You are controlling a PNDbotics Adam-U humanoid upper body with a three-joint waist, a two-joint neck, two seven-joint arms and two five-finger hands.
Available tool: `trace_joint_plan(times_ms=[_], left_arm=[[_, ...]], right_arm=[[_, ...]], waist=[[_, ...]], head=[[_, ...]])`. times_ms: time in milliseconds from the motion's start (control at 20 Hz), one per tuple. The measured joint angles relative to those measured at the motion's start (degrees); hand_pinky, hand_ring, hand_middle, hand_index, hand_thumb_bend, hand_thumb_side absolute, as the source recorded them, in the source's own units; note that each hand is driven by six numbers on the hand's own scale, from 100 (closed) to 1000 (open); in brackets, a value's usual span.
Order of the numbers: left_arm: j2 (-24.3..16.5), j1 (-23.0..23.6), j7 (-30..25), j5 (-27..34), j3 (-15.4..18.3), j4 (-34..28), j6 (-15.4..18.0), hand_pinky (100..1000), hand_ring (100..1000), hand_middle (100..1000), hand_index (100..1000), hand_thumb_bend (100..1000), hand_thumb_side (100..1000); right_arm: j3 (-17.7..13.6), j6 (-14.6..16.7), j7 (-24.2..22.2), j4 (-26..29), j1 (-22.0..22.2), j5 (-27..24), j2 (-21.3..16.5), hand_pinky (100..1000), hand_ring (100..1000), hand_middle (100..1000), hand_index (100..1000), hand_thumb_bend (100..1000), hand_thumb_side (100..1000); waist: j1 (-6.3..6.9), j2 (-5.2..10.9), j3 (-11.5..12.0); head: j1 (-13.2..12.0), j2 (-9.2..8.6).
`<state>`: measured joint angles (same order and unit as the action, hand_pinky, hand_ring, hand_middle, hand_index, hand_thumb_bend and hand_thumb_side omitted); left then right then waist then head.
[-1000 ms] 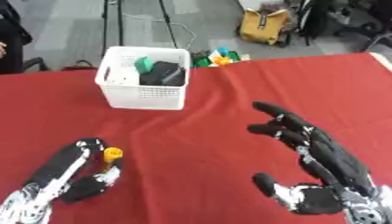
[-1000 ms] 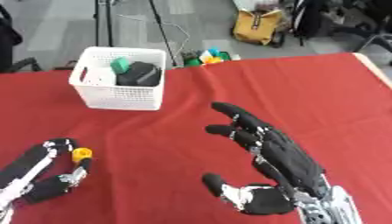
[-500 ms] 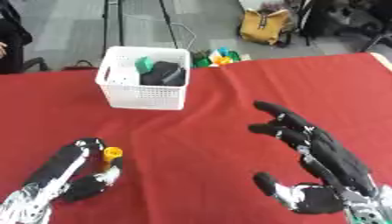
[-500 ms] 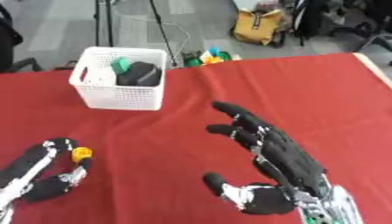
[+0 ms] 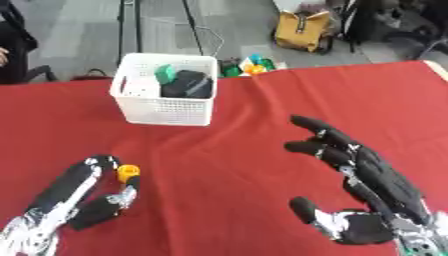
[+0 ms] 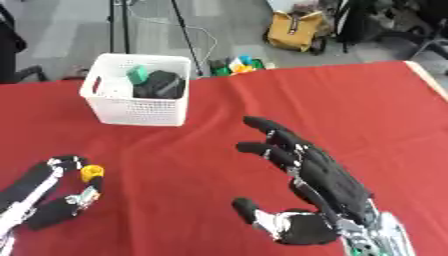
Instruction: Pick up objects on the table and place them in the box.
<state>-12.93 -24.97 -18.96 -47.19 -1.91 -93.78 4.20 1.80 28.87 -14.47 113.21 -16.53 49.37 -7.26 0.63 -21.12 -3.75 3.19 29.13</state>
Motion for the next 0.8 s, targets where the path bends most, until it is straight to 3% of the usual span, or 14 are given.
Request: trace_joint_plan(times_ms=[800], left_arm=[[-0.3,-3.3,-1.1,0.4,0.0,-5.1,-1.2,894,868,638,621,100,669]], right_arm=[[0.0,-0.1,-0.1,0.0,0.5,-0.8,0.0,777,1000,1000,888,413,1000]], waist=[[0.36,0.57,0.0]], head=[[0.0,-0.03]])
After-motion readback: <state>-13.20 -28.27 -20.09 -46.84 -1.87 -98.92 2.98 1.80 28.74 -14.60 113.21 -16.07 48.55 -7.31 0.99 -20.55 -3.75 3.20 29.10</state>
